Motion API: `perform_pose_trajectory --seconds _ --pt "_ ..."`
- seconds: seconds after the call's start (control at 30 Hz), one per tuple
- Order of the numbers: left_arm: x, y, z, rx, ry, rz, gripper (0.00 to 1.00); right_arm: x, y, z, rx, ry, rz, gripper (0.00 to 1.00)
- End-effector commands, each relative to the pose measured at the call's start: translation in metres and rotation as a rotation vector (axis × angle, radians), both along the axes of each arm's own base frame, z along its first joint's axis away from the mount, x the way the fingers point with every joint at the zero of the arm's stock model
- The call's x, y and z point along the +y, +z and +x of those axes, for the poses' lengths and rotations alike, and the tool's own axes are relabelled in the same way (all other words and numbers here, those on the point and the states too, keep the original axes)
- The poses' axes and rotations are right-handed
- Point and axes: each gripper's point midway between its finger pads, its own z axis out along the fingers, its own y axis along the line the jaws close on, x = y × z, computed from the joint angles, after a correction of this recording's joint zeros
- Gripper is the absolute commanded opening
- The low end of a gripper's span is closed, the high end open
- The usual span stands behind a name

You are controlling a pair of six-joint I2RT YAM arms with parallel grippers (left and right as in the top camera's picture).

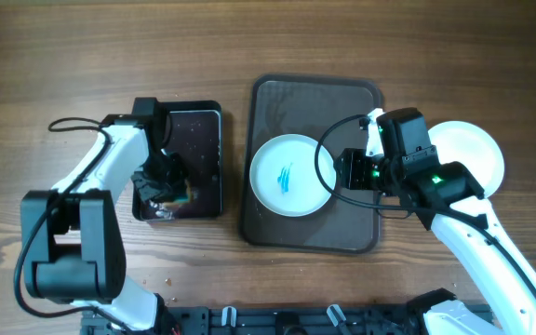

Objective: Clean dirty plates on tray and stack at the side
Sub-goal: 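Grasp the sponge from the black tray with left gripper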

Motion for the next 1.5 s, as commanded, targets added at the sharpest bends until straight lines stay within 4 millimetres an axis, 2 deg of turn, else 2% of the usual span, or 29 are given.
perform_pose_trajectory --seconds 0.0,0.17,0.23,0.33,0.47,0.57,0.7,0.8,0.97,1.0,1.07,1.17,1.3,1.47 --pt "0.002 -0.005 0.005 -0.012 -0.011 0.01 0.04 0.0 0.003 0.0 -0.011 0.014 -0.014 0.49" --pt "0.002 0.011 0.008 -0.016 -0.024 0.011 0.06 0.0 0.002 0.0 -0.01 0.014 -0.014 0.49" --pt "0.002 0.023 0.011 -0.023 -0.028 0.011 0.22 0.0 0.002 0.0 -0.01 0.014 -0.014 0.49" --pt "0.005 0.04 0.019 -0.057 -0.037 0.026 0.52 0.0 0.002 0.0 -0.009 0.014 -0.014 0.49" --pt "0.015 0.053 0.028 -0.114 -0.056 0.084 0.65 0.0 0.002 0.0 -0.008 0.014 -0.015 0.49" --pt "0.025 0.053 0.035 -0.139 -0.059 0.145 0.57 0.0 0.002 0.0 -0.008 0.013 -0.014 0.49" --pt "0.021 0.045 0.041 -0.17 -0.062 0.132 0.5 0.0 0.002 0.0 -0.005 0.006 -0.01 0.49" --pt "0.015 0.029 0.034 -0.165 -0.079 0.128 0.45 0.0 0.002 0.0 0.001 -0.007 -0.003 0.49" --pt "0.013 0.002 0.021 -0.159 -0.092 0.128 0.43 0.0 0.002 0.0 0.001 -0.008 -0.003 0.49" --pt "0.013 -0.002 0.017 -0.153 -0.092 0.128 0.4 0.0 0.002 0.0 0.001 -0.008 -0.003 0.49" --pt "0.013 -0.005 0.013 -0.144 -0.093 0.128 0.24 0.0 0.002 0.0 0.001 -0.008 -0.003 0.49" --pt "0.013 -0.005 0.018 -0.164 -0.092 0.128 0.04 0.0 0.002 0.0 0.001 -0.008 -0.004 0.49" --pt "0.012 0.0 0.023 -0.172 -0.092 0.123 0.04 0.0 0.002 -0.001 0.005 -0.007 -0.005 0.49" --pt "0.011 0.032 0.035 -0.168 -0.095 0.124 0.04 0.0 0.002 -0.001 0.005 -0.007 -0.005 0.48"
